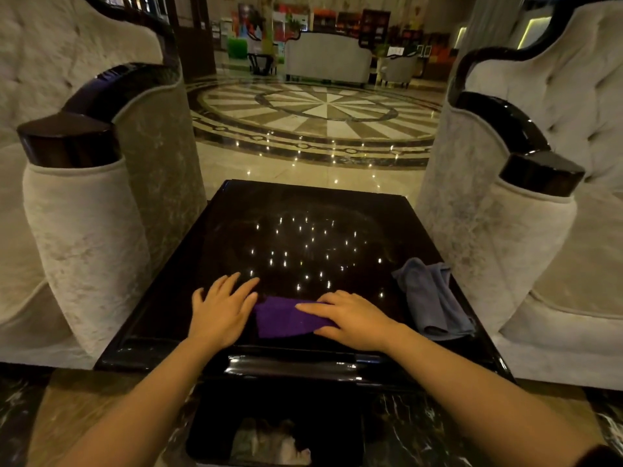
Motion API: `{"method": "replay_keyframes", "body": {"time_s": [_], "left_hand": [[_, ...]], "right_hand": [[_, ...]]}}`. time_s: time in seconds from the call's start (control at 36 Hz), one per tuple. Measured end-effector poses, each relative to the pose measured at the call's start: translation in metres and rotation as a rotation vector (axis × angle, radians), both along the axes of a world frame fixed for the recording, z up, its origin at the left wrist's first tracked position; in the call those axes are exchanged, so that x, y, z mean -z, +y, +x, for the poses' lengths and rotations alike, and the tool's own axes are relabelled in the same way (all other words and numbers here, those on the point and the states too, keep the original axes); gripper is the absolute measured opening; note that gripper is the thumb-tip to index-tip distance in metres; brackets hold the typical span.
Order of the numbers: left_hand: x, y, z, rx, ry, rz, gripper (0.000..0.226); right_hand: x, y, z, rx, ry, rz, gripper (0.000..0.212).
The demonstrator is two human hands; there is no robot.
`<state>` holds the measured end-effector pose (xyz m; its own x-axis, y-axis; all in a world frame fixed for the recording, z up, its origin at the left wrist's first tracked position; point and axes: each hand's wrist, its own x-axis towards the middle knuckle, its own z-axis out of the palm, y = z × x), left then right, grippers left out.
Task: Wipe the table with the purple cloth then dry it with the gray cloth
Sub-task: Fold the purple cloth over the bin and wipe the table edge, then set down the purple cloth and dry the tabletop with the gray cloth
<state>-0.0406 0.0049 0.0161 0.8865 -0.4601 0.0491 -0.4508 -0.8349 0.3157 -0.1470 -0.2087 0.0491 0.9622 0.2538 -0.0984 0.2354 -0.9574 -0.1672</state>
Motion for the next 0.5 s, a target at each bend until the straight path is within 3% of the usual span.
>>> {"method": "replay_keyframes", "body": {"time_s": [0.14, 0.42, 0.5], "left_hand": [[0.002, 0.010, 0.018, -0.036, 0.040, 0.134, 0.048], [0.012, 0.012, 0.025, -0.032, 0.120, 0.127, 0.047], [0.015, 0.013, 0.026, -0.034, 0.108, 0.133, 0.047]], "right_hand": [[-0.018, -0.019, 0.022, 0.178, -0.099, 0.182, 0.047], [-0.039, -0.126, 0.094, 0.813, -0.397, 0.116, 0.044], [-0.023, -0.154, 0.107, 0.959, -0.384, 0.075, 0.045]]}}
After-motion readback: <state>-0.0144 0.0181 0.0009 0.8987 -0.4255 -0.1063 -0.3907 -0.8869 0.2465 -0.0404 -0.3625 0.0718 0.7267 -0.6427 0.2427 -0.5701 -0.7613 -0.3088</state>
